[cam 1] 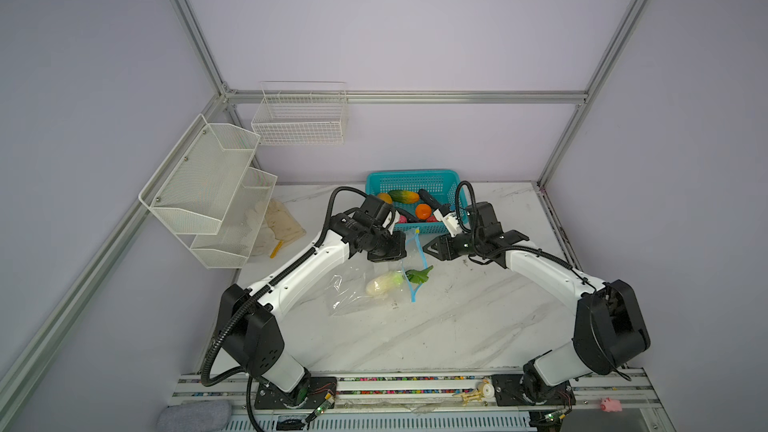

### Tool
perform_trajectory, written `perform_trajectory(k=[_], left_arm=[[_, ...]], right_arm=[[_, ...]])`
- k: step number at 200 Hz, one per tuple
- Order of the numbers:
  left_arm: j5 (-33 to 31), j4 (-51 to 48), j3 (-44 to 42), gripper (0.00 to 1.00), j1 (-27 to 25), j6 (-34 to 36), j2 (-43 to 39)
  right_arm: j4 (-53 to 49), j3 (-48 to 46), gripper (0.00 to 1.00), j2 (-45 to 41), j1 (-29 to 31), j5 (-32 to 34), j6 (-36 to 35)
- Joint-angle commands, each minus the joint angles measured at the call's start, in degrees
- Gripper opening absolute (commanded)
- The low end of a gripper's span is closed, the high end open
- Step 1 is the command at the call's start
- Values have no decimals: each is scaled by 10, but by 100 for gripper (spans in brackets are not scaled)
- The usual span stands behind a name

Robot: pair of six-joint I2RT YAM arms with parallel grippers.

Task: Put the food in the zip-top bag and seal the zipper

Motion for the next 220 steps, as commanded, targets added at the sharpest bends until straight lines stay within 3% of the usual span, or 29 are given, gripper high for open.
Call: perform_trajectory(k=[1,36,161,220], left_arm=[[-4,1,6,0,-1,-7,-26],[-8,-1,9,0,-1,-8,-28],[-13,-27,36,0,-1,-3,-30],[-32,-62,67,0,-1,3,-42]], right_arm=[[31,-5,43,11,9,-15,12],[42,-9,41,22,31,-14,15],[23,28,12,35,44,-2,19],[8,61,7,42,55,-2,20]])
